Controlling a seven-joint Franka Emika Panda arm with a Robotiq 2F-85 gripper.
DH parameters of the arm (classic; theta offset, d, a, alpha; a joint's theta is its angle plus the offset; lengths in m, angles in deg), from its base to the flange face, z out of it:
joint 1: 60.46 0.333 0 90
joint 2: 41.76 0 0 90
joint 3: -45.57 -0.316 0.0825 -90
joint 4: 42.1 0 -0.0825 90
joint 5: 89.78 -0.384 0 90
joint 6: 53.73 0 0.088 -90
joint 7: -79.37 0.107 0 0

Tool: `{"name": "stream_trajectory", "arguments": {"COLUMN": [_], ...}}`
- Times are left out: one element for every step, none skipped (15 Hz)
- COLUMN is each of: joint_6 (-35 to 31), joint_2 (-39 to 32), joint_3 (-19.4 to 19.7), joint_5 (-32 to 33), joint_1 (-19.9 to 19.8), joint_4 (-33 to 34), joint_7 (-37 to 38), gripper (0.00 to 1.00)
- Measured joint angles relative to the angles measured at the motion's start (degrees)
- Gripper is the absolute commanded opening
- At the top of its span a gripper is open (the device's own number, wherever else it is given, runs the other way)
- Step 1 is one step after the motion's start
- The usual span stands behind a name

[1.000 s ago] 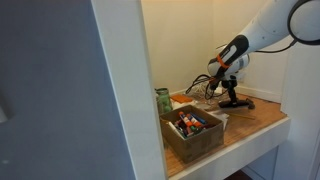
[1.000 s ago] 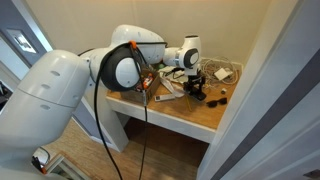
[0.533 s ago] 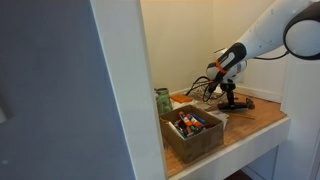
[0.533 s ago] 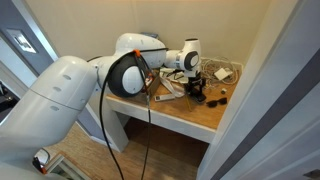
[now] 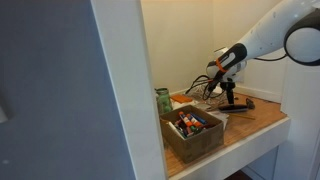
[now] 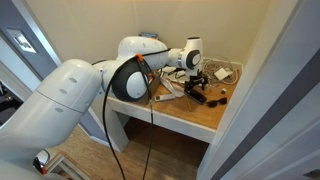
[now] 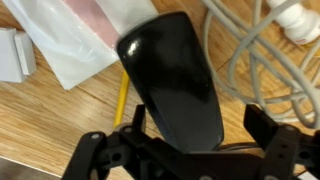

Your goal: Move the eyeglass case from the box to the shelf

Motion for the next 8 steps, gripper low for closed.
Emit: {"name": "stream_trajectory", "arguments": {"joint_6": [0.0, 0.0, -0.2, -0.4, -0.4, -0.4, -0.4, -0.4], "joint_2": [0.1, 0.4, 0.9, 1.7, 2.7, 3.8, 5.1, 6.5], "joint_3": [-0.2, -0.4, -0.9, -1.4, -1.9, -2.4, -3.0, -3.6], "joint_5": [-0.1, -0.2, -0.2, -0.2, -0.2, -0.2, -0.2, -0.2], "joint_1": [-0.3, -0.5, -0.8, -1.0, -1.1, -1.1, -1.1, -1.0], "joint_4": [0.6, 1.3, 1.6, 1.6, 1.6, 1.5, 1.2, 0.7], "joint_7": [-0.9, -2.7, -5.4, -8.5, -11.7, -14.9, -18.0, -21.2], "gripper": [1.0, 1.0, 1.0, 1.0, 1.0, 1.0, 1.0, 1.0]}}
